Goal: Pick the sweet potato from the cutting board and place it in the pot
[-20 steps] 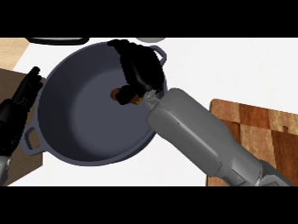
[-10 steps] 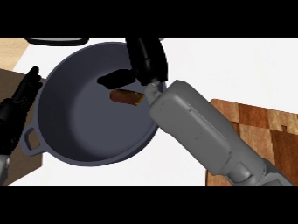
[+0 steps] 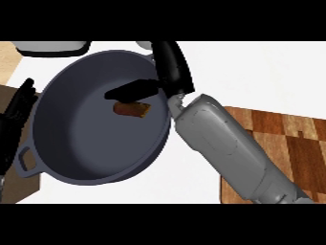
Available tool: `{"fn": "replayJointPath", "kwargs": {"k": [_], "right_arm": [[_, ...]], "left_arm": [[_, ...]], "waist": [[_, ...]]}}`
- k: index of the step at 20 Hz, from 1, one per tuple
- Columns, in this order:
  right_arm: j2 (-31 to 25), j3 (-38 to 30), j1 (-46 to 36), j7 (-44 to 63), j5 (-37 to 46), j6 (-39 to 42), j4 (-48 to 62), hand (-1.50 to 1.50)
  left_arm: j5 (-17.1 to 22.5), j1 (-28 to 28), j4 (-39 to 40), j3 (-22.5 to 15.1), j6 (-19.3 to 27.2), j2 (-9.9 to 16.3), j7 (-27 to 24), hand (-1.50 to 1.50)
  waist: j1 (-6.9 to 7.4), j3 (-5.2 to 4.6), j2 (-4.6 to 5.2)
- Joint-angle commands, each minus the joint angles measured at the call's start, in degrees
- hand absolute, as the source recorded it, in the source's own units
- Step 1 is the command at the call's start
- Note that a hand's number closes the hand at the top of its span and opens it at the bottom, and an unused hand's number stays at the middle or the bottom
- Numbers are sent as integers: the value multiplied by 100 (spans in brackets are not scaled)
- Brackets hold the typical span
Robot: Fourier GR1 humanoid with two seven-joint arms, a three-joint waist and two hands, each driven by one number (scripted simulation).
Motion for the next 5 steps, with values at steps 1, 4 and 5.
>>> {"fn": "replayJointPath", "kwargs": {"k": [1, 4, 5], "right_arm": [[-36, -169, 411, -329, -371, 283, -215, -150], [-351, -172, 888, -399, -510, 531, -829, -150], [-544, -435, 918, -597, -685, 692, -676, -150]], "left_arm": [[112, 533, 752, 33, -37, -252, -316, 0], [149, 798, 550, 135, -14, -207, -346, 0], [54, 620, 425, 34, 143, -325, -119, 0]], "waist": [[-131, -243, 60], [-200, -241, 4], [-190, -235, 37]]}}
